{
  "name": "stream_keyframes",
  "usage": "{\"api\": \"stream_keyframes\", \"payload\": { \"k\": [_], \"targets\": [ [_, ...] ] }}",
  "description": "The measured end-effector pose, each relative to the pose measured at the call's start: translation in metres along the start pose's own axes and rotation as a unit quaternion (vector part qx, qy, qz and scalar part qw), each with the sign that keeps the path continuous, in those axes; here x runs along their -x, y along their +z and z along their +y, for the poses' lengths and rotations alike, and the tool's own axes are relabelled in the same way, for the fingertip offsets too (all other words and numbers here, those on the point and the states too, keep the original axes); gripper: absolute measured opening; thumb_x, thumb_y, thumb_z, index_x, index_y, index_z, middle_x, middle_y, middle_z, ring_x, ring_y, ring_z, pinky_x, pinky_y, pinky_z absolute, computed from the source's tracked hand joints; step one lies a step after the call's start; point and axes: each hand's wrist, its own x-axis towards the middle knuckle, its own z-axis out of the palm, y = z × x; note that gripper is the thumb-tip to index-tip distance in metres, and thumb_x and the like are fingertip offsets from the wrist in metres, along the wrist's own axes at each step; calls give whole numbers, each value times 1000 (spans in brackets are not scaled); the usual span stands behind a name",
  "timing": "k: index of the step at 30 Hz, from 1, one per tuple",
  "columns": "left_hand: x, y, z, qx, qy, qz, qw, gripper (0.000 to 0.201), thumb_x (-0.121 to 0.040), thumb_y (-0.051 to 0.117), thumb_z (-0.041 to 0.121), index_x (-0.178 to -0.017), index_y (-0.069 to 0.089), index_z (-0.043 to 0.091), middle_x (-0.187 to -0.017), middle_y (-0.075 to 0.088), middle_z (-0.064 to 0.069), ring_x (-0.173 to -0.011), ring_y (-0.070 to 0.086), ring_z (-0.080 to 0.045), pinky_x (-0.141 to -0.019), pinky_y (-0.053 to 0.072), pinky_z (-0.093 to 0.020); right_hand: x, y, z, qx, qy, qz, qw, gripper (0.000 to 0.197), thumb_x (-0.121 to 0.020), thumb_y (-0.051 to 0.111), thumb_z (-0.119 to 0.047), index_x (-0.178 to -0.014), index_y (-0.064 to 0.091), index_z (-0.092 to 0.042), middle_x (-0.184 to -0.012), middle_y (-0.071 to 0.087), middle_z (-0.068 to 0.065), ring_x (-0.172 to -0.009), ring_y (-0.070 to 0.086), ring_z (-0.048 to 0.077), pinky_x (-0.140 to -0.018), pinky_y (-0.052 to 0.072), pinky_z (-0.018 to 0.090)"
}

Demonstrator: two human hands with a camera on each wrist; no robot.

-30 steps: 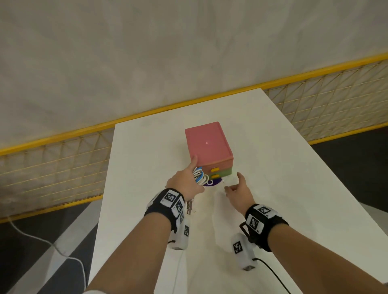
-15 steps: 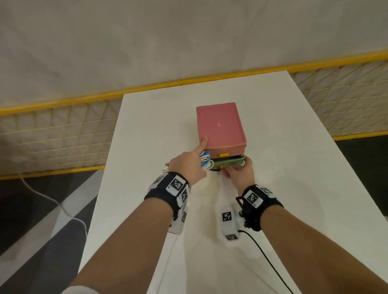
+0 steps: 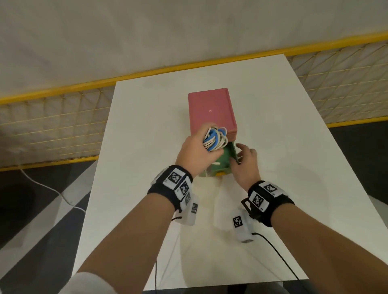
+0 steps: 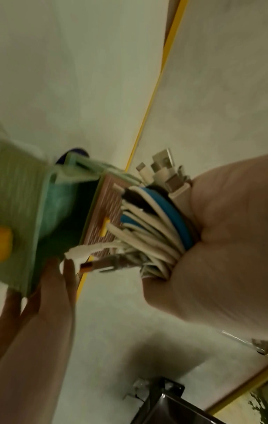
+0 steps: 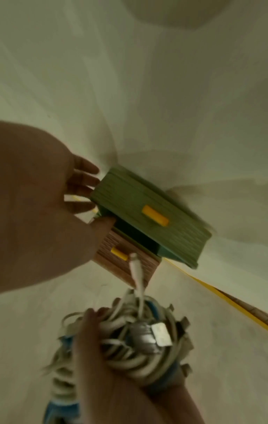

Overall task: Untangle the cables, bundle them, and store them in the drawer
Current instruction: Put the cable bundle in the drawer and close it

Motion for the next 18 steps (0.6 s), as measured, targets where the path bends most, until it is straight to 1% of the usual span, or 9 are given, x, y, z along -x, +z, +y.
{"api": "stream_keyframes", "payload": {
  "k": [2, 4, 6, 8, 11, 13, 14, 16, 18],
  "targets": [
    [-6, 15, 4, -52, -1, -30, 998, 45, -73, 73, 22, -111, 51, 33, -90, 67, 9, -84, 67, -16, -77, 57, -36, -1, -2, -1, 15, -30, -42, 999, 51, -84, 48, 8, -134, 45, -4, -114, 46, 20, -84, 44, 15, -85, 42, 23],
    [-13, 26, 1, -194, -30, -103, 975, 41, -76, 69, 25, -112, 50, 27, -94, 67, 2, -86, 66, -25, -75, 55, -39, 4, -5, 4, 13, -49, -49, 998, 57, -83, 45, 12, -137, 40, -3, -109, 44, 16, -79, 41, 12, -78, 35, 16],
    [-17, 32, -3, -328, -77, -172, 926, 37, -80, 66, 23, -113, 51, 16, -102, 66, -7, -92, 64, -32, -75, 52, -37, 9, -5, 12, -7, -56, -41, 998, 64, -83, 45, 11, -143, 33, -8, -108, 42, 8, -70, 42, 11, -75, 38, 23],
    [-22, 37, -5, -373, -112, -197, 900, 30, -83, 64, 19, -110, 55, 10, -107, 65, -11, -95, 64, -32, -75, 49, -37, 12, -7, 16, -13, -70, -37, 997, 72, -83, 47, 9, -147, 25, -16, -117, 40, 2, -65, 44, 8, -72, 42, 28],
    [-30, 50, -6, -398, -130, -199, 886, 24, -87, 61, 17, -110, 59, 8, -110, 66, -10, -99, 64, -30, -76, 48, -36, 15, -11, 14, 6, -136, -55, 989, 82, -80, 46, 10, -147, 22, -31, -145, 34, -4, -93, 57, 21, -82, 46, 28],
    [-32, 61, -8, -376, -155, -186, 895, 21, -89, 60, 16, -109, 62, 9, -112, 66, -10, -102, 64, -30, -79, 50, -37, 19, -12, 17, 53, -181, -66, 980, 80, -82, 47, 5, -145, 26, -39, -154, 26, -15, -123, 51, 15, -97, 45, 28],
    [-32, 67, -9, -356, -166, -177, 903, 19, -89, 58, 15, -106, 64, 9, -111, 67, -10, -102, 65, -30, -80, 51, -37, 20, -11, 19, 81, -192, -67, 976, 77, -85, 47, 2, -144, 27, -43, -155, 24, -21, -128, 47, 12, -102, 44, 30],
    [-31, 73, -7, -329, -173, -158, 915, 16, -91, 54, 17, -100, 65, 11, -106, 68, -8, -100, 65, -29, -77, 50, -35, 20, -12, 22, 125, -195, -67, 970, 76, -87, 48, -3, -144, 24, -47, -154, 19, -29, -124, 50, 13, -96, 50, 33],
    [-35, 70, -10, -321, -160, -190, 914, 15, -90, 53, 22, -92, 64, 12, -94, 66, -8, -94, 65, -28, -73, 48, -35, 19, -12, 22, 162, -200, -75, 963, 77, -86, 49, -2, -145, 24, -44, -154, 17, -27, -116, 55, 18, -88, 54, 37]
  ]
}}
